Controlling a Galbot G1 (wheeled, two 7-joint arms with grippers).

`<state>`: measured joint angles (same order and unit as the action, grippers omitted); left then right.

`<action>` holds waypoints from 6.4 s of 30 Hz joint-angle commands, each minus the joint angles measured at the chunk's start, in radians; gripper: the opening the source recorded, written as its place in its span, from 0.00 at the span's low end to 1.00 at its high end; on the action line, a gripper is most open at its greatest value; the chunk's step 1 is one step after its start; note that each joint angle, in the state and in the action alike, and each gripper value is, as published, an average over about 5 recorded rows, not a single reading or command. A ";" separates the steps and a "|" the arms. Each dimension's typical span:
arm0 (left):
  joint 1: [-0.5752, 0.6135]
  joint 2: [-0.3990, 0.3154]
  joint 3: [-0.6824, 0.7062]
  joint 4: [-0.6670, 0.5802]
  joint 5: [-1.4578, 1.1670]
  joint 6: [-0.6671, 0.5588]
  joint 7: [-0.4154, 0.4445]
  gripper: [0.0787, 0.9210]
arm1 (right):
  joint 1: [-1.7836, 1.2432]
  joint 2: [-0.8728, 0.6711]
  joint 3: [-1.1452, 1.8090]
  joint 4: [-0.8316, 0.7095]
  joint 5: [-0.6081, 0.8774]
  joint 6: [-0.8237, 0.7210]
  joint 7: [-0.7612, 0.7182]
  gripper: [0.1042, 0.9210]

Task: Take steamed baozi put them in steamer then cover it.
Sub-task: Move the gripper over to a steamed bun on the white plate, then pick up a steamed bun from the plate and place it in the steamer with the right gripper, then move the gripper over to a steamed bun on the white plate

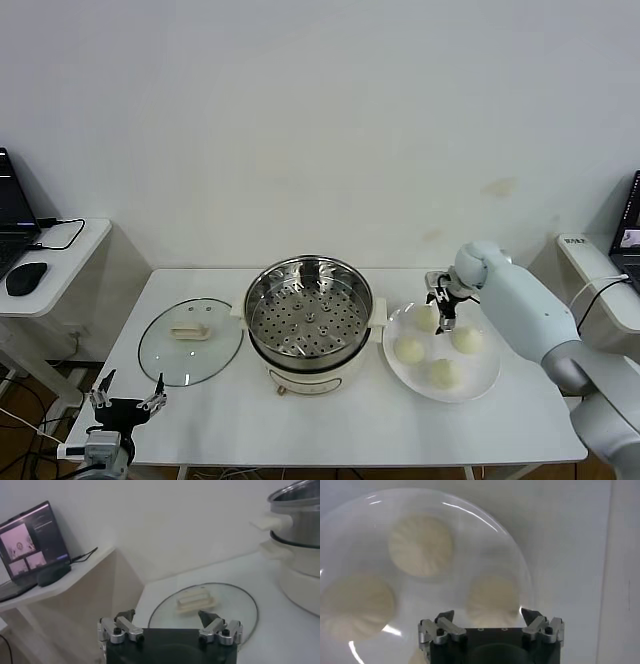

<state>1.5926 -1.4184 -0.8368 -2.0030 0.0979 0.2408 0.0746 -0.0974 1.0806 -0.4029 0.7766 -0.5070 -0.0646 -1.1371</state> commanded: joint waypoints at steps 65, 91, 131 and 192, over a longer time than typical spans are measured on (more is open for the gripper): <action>0.019 -0.006 0.008 -0.034 0.038 0.018 -0.006 0.88 | 0.572 0.275 -0.531 0.166 0.390 0.659 -0.134 0.60; 0.025 -0.026 0.018 -0.022 0.049 0.014 -0.004 0.88 | 0.466 0.348 -0.575 0.051 0.172 0.864 0.036 0.61; 0.003 -0.030 0.029 0.022 0.055 0.011 -0.005 0.88 | 0.420 0.404 -0.436 -0.092 0.126 0.843 0.061 0.88; 0.083 -0.005 0.037 -0.079 0.024 0.042 0.017 0.88 | 0.014 -0.293 -0.287 0.545 0.435 -0.411 -0.028 0.88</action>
<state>1.6712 -1.4238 -0.8006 -2.0784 0.1222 0.2819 0.0917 -0.0235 0.7616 -0.7200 1.3402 -0.0414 -0.4670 -1.1884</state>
